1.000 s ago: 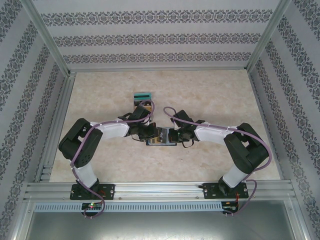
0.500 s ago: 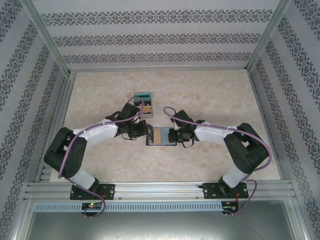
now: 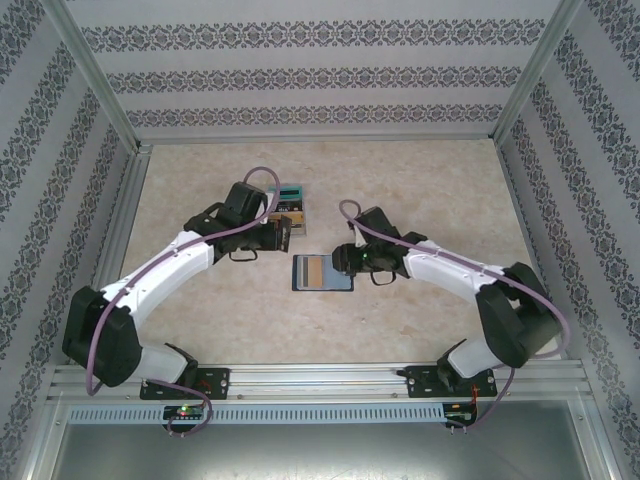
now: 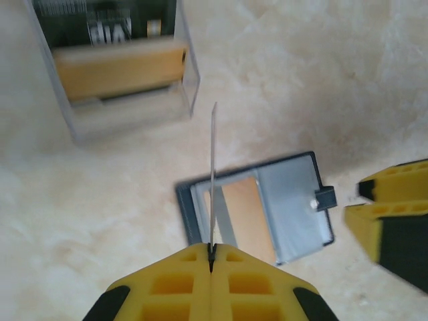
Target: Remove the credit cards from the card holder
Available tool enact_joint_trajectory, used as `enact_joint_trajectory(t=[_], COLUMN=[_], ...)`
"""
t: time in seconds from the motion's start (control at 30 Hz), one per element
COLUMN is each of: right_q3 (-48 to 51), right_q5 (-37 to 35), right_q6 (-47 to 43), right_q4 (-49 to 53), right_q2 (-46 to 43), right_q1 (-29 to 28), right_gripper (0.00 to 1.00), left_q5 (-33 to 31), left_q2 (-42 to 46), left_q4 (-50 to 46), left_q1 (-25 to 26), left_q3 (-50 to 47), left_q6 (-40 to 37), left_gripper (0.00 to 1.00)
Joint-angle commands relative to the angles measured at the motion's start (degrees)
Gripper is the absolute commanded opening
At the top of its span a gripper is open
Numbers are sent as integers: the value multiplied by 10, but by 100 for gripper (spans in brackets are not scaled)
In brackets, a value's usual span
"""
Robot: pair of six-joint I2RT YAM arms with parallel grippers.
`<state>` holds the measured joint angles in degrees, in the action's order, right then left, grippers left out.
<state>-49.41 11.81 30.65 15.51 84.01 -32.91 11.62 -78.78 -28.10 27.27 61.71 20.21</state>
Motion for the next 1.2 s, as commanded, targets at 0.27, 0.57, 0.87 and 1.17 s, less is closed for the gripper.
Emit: enact_joint_trajectory(t=[0.27,0.57,0.87,1.17], right_q3=[-24,-9,8,5], right_q5=[-1,-10,-17,-15], right_q6=[-9,-3,6,6], right_q4=[31,35,42,42], right_q2=[-106,-137,-153,-143], right_q1=[63,76,82,86], right_gripper=[98,98,98,98], left_q5=[-106,-139,-164,-171], left_q2=[19,-102,-190,-235], left_q4=[55,91,121,130], left_q1=[-3,-5,-8,-16], left_q3=[29,87,113,123], left_q6=[-506,-700,-773,-784], left_gripper=[0,0,0,0])
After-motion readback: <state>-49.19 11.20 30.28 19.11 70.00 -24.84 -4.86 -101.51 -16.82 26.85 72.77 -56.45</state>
